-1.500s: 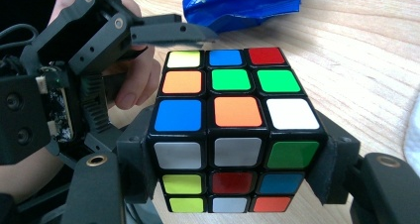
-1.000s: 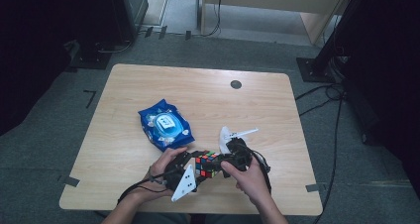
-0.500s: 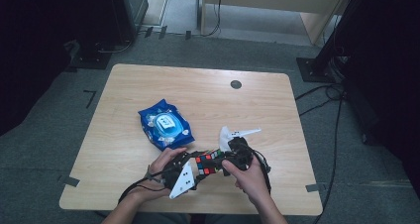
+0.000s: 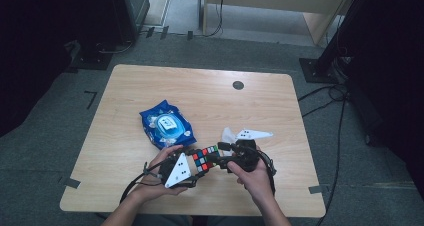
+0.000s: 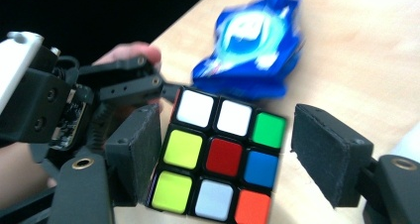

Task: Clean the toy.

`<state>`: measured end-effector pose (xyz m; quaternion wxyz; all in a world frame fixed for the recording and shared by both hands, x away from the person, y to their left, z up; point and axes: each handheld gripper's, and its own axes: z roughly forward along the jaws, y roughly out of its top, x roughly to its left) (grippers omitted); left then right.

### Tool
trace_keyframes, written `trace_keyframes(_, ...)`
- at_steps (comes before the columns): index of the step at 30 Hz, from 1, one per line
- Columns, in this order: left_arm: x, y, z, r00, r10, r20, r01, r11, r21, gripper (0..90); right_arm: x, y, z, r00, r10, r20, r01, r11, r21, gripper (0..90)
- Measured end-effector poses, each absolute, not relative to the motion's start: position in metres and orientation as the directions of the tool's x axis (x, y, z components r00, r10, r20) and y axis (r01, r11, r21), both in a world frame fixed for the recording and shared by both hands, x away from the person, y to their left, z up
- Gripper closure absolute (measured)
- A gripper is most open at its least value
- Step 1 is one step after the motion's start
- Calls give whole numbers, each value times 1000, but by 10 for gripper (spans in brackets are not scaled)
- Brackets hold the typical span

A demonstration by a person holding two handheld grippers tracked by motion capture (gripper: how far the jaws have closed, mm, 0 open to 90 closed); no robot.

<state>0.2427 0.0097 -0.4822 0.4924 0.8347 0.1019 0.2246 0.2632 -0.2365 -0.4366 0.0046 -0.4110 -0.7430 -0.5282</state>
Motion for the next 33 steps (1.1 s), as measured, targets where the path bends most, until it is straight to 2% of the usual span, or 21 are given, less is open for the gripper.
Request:
trace_keyframes(4, 252, 16, -483, 880, 435, 190, 38, -463, 886, 343, 263, -249, -435, -649, 664, 373, 541, 58, 839, 315)
trace_keyframes(7, 257, 21, -482, 876, 465, 131, 93, -428, 899, 343, 266, -262, -441, -610, 731, 305, 491, 46, 870, 418)
trace_keyframes(9, 260, 25, -481, 872, 481, 93, 129, -410, 903, 343, 269, -268, -451, -569, 786, 241, 474, 74, 877, 450)
trace_keyframes(15, 264, 30, -481, 865, 500, 45, 171, -377, 910, 343, 281, -275, -485, -512, 851, 117, 530, 206, 822, 485)
trace_keyframes(24, 264, 32, -480, 863, 504, 34, 174, -359, 917, 343, 287, -265, -513, -538, 842, 36, 575, 336, 746, 523)
trace_keyframes(28, 264, 33, -479, 861, 508, 12, 187, -339, 922, 342, 287, -268, -517, -510, 859, 50, 599, 313, 737, 626)
trace_keyframes(33, 265, 36, -477, 860, 511, -19, 210, -320, 924, 342, 284, -269, -518, -472, 881, 31, 595, 293, 748, 840)
